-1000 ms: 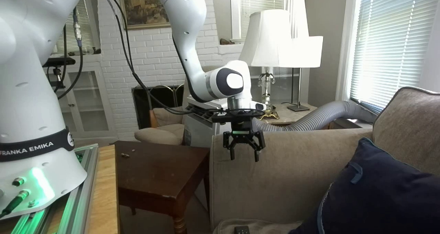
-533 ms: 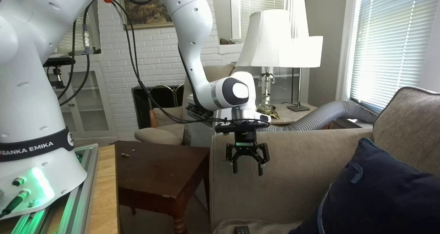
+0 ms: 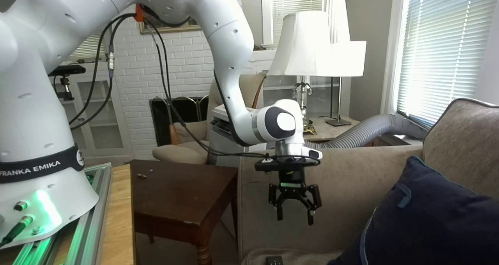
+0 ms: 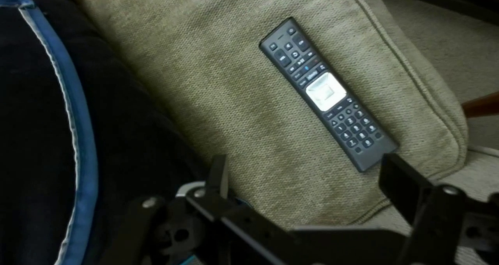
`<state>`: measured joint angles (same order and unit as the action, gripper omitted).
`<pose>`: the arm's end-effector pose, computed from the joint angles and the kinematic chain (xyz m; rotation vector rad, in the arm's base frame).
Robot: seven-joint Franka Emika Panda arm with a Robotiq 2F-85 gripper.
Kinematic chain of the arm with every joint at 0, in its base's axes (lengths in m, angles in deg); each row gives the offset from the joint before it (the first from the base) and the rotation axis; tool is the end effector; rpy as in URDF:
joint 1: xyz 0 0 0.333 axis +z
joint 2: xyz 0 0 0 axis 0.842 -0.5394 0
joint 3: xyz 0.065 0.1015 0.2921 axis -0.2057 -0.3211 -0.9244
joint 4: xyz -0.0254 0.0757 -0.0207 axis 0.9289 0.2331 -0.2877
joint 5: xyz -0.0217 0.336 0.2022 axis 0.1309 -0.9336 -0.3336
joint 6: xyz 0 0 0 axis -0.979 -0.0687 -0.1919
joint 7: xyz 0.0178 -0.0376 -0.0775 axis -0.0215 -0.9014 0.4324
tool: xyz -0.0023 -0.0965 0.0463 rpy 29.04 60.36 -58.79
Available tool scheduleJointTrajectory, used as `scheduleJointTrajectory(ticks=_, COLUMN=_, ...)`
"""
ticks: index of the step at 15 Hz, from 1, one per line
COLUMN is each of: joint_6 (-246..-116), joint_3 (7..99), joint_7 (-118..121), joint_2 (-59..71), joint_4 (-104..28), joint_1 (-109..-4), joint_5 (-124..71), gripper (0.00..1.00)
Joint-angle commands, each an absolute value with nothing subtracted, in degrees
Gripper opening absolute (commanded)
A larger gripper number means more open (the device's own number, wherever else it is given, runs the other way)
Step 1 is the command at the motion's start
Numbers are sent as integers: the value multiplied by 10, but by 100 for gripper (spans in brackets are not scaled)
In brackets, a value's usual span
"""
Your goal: Put both remotes on the left armrest of the chair
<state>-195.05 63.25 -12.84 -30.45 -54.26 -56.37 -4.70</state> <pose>0.5544 -0.1322 0.0088 2.7170 0.5691 -0.4129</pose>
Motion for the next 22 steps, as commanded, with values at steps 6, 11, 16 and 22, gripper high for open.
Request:
scheduleJointTrajectory(ticks=6, joint_6=-2072, joint_3=626, joint_7=-257, joint_2=-428, joint_4=-454, joint_1=-638, joint_5=-14, gripper=100)
scheduleJointTrajectory(ticks=11, joint_6=-2146, joint_3=564, joint_7=-381, joint_2=-396, joint_4=-506, joint_1=-694, joint_5=16, gripper=100)
scheduleJointTrajectory(ticks=16, joint_6=-2086, joint_3=519, joint_7=-545, joint_2=-389, joint_4=-524, joint_1=-745, joint_5=15, gripper=100)
scheduleJointTrajectory(ticks=22, joint_6=-2007, joint_3=541, joint_7=-650, joint_2=-409, joint_4=-502, joint_1=-726, joint_5=2, gripper=100)
